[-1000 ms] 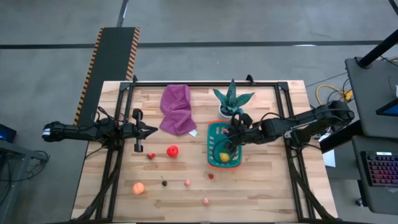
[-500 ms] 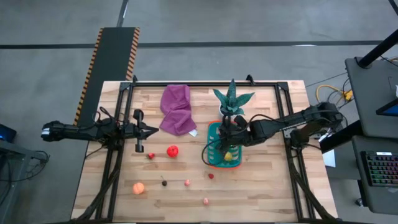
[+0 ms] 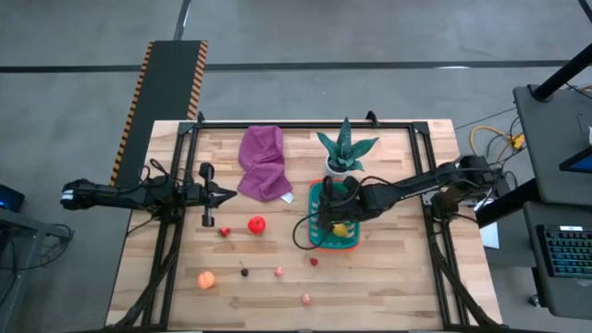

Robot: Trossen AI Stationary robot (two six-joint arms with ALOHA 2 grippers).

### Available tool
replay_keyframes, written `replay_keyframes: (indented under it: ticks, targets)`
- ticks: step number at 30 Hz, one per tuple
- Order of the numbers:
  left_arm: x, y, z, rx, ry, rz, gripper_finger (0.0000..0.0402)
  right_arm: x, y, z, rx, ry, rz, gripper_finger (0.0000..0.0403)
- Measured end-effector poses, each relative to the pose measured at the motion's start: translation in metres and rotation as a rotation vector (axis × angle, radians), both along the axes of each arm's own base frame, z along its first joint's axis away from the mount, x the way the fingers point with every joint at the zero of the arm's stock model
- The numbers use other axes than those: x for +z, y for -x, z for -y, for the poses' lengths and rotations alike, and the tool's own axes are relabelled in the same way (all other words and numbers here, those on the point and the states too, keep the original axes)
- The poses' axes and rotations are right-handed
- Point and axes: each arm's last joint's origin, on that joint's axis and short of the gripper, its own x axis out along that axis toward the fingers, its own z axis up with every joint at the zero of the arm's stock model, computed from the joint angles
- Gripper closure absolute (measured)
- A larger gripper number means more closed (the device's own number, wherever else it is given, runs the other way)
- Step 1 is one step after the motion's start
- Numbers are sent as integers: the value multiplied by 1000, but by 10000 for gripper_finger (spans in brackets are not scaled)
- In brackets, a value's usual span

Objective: Pick and placing Produce into tupperware
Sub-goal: Put the top right pink peach into the blue basket

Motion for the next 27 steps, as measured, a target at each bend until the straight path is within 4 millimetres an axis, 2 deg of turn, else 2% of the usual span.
replay_keyframes:
  ticks: [16, 27]
  targets:
    - [0, 0, 0, 0, 0, -4, 402, -31, -11, 3, -7, 17, -83, 333]
    - [0, 0, 0, 0, 0, -4, 402, -33, -13, 4, -10, 17, -79, 333]
